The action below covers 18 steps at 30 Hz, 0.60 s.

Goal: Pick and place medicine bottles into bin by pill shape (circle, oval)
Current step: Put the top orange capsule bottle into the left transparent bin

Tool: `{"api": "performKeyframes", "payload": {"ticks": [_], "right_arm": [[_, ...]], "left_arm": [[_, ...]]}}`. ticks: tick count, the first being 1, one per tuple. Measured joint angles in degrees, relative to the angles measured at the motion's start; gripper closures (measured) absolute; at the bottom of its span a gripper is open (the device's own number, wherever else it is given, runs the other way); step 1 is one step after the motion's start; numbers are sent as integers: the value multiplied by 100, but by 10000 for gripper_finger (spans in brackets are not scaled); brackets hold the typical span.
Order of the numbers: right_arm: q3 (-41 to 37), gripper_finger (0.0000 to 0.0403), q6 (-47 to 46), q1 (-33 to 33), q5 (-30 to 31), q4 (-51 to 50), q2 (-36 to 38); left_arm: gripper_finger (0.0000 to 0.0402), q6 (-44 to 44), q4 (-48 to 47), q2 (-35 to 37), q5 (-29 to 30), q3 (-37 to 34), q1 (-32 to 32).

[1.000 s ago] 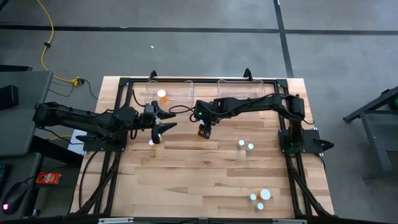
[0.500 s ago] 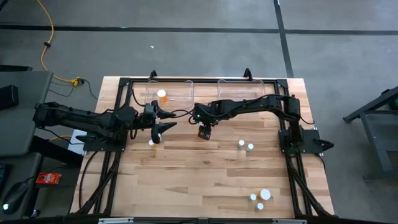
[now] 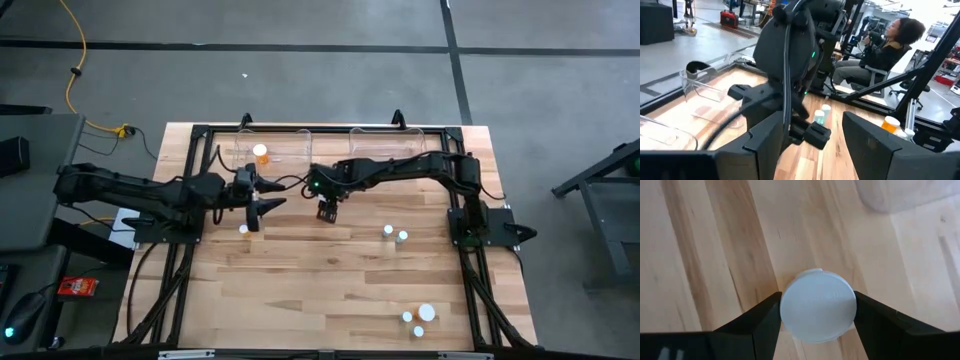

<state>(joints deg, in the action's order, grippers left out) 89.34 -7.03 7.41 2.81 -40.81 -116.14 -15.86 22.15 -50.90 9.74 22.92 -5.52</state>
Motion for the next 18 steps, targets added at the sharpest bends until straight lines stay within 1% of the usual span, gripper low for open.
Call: {"api": "performKeyframes", "payload": {"ticks": [4, 12, 15, 18], "right_arm": [[0, 182, 0, 51, -23, -52, -61], [0, 182, -26, 123, -27, -40, -67], [0, 182, -50, 139, -79, -40, -67], [31, 182, -96, 166, -267, -77, -74]], "left_arm": [[206, -2, 36, -142, 3, 0, -7], [206, -2, 76, -148, 13, 0, -7], [206, -24, -133, -178, -5, 0, -7], [206, -190, -494, -249, -25, 0, -7]]}}
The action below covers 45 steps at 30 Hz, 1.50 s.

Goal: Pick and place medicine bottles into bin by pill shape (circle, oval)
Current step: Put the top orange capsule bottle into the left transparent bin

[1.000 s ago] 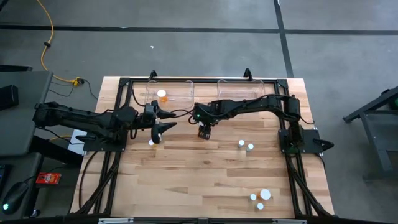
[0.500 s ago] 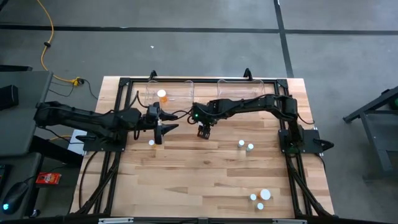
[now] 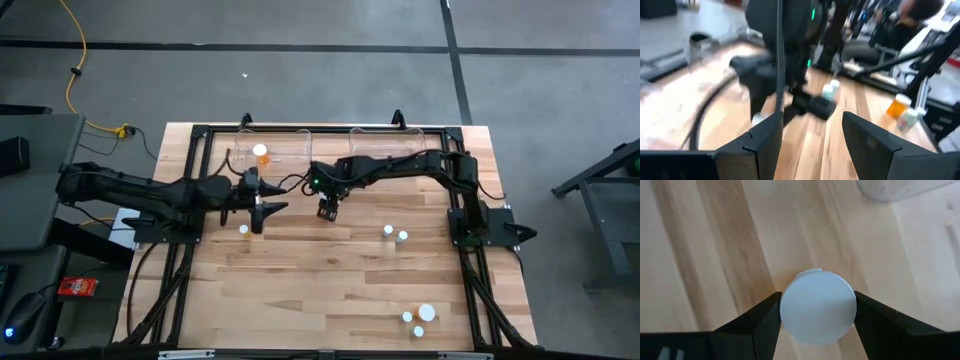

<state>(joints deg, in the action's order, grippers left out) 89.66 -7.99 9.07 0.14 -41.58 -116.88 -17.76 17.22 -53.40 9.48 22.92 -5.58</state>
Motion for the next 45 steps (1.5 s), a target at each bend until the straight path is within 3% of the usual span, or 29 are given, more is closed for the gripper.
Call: {"api": "performKeyframes", "payload": {"ticks": [11, 19, 27, 45], "right_arm": [[139, 182, -208, 193, -354, -185, -77], [146, 182, -287, 178, -496, -254, -131], [143, 182, -516, 159, -493, -900, -133], [140, 182, -477, 139, -491, -1116, -133]], "left_arm": [[206, -11, -464, -471, -47, 0, 0], [206, -7, -592, -587, -744, 0, -185], [206, -7, -1184, -587, -801, 0, -201], [206, -6, -995, -587, -1075, 0, -142]]}}
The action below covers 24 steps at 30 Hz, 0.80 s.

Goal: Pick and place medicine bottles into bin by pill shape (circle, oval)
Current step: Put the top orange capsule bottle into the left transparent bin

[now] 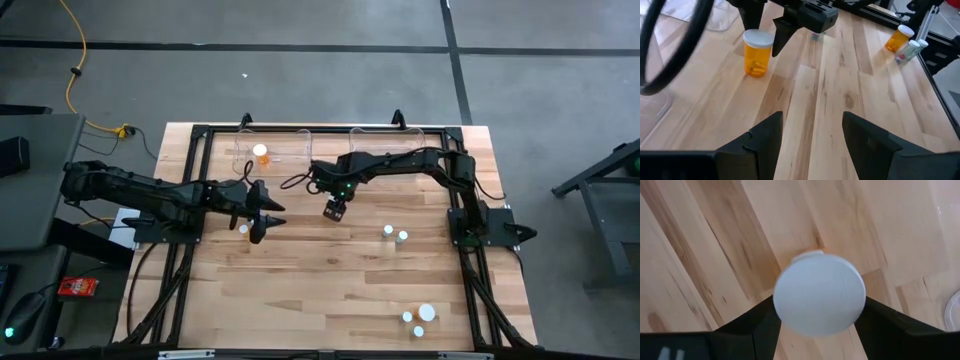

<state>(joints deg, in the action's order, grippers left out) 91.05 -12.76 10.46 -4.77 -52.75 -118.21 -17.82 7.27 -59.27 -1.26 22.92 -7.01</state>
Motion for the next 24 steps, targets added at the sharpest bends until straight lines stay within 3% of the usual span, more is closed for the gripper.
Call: {"api": "performKeyframes", "payload": {"ticks": [19, 24], "right_arm": [[-3, 182, 420, 4, 20, -1334, 297], [-508, 184, 504, -93, 467, -1369, 828]], "left_arm": [[206, 2, -46, 0, 1, 0, -2], [206, 1, -287, 0, -2, 0, 0]]}}
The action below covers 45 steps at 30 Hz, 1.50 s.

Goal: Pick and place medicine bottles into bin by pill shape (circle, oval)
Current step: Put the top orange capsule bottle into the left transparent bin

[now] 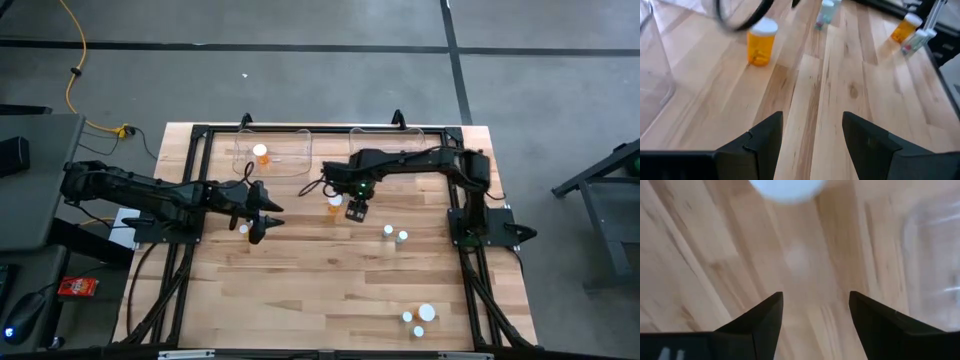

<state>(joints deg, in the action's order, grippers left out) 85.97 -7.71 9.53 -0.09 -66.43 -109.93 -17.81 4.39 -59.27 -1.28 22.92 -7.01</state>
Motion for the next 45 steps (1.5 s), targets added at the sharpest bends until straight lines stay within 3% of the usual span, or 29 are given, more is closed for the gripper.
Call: {"api": "performKeyframes", "payload": {"ticks": [6, 11, 14, 20, 28, 45], "right_arm": [[-2071, 231, -580, -220, 485, 1617, 1665], [-3986, 323, -1025, -391, 605, 5506, 2938], [-4675, 386, -1019, -363, 597, 7297, 2923], [-4788, 394, -726, -268, 755, 8899, 1965], [-4214, 402, -530, -240, 667, 9026, 1217], [-3881, 403, -253, -244, 641, 8421, 1091]], "left_arm": [[206, -1, -155, 0, 0, -2, 9], [206, 0, 96, 0, 0, -2, 9], [206, 41, 240, 0, -1, -2, 9], [206, 215, 287, 0, 4, 0, 7], [206, 305, 357, 0, 44, -2, 7], [206, 302, 364, 0, 44, 0, 9]]}}
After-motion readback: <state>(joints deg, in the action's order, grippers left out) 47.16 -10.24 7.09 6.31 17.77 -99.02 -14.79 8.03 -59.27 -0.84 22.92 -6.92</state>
